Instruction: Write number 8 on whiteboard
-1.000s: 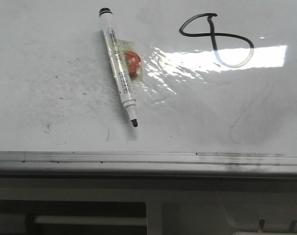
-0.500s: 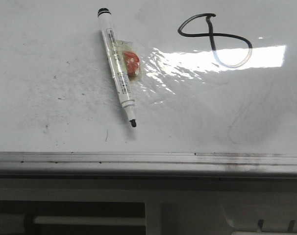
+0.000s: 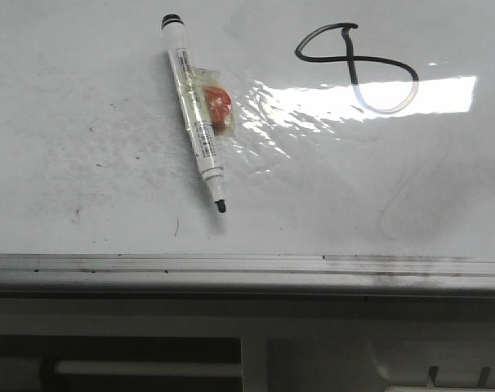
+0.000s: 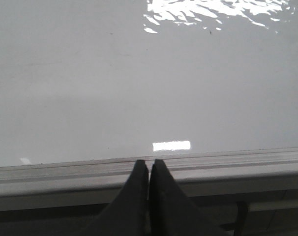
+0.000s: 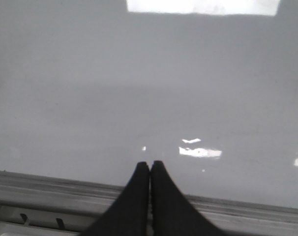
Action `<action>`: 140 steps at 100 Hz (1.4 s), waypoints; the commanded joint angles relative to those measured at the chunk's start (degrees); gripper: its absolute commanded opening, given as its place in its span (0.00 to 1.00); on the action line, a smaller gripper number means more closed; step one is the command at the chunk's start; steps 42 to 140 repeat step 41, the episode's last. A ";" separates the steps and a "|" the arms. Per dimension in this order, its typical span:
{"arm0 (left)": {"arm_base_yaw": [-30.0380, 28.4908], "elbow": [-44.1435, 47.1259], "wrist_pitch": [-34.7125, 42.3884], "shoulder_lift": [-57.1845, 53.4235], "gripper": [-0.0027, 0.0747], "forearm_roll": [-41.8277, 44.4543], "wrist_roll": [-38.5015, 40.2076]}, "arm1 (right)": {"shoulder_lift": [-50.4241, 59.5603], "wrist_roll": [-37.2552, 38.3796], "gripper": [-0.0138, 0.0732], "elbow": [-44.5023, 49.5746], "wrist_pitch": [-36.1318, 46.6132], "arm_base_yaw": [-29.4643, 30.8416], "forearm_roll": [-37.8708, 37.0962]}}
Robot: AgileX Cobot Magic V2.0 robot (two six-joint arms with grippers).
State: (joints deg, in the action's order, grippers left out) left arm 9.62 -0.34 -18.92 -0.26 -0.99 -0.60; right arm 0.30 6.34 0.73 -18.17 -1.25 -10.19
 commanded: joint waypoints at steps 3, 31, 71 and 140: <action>-0.14 2.27 2.78 -1.56 0.01 -0.39 0.60 | 1.56 0.17 0.11 0.65 1.21 0.38 0.05; -0.14 2.27 2.78 -1.56 0.01 -0.39 0.60 | 1.56 0.17 0.11 0.65 1.33 0.38 0.05; -0.14 2.27 2.78 -1.56 0.01 -0.39 0.60 | 1.56 0.17 0.11 0.65 1.33 0.38 0.05; -0.14 2.27 2.78 -1.56 0.01 -0.39 0.60 | 1.56 0.17 0.11 0.65 1.33 0.38 0.05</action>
